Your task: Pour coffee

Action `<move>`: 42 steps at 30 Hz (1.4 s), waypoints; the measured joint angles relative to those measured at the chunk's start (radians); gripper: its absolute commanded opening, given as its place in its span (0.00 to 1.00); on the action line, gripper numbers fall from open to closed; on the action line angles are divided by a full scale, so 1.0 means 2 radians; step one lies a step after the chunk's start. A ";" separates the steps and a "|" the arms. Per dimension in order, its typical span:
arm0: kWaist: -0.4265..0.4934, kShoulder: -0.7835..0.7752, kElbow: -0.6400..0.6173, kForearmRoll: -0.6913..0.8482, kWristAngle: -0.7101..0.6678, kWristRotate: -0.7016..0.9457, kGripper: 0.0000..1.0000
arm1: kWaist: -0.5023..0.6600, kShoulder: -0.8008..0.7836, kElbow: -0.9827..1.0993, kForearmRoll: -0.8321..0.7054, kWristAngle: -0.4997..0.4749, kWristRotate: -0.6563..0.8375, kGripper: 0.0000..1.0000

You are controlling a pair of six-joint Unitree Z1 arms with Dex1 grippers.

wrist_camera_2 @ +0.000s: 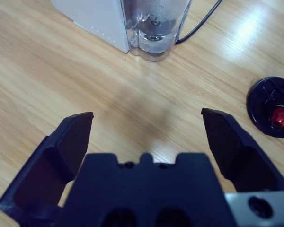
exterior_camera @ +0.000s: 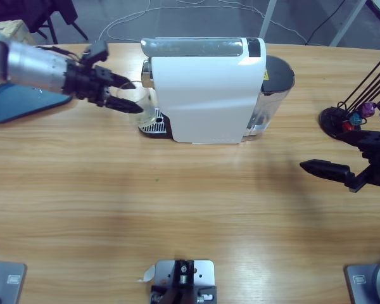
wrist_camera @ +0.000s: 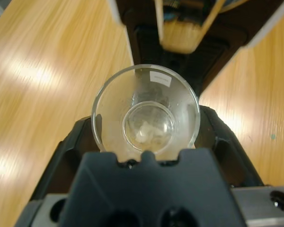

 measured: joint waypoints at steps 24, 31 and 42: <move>0.213 -0.031 0.021 -0.070 0.290 -0.233 0.00 | 0.000 0.000 0.000 0.000 0.000 0.000 0.99; 0.231 -0.008 0.021 -0.082 0.304 -0.233 0.00 | 0.000 0.000 0.000 0.000 0.000 0.000 0.99; 0.236 0.000 0.023 -0.085 0.304 -0.233 1.00 | 0.000 0.002 0.000 0.000 0.000 0.000 0.99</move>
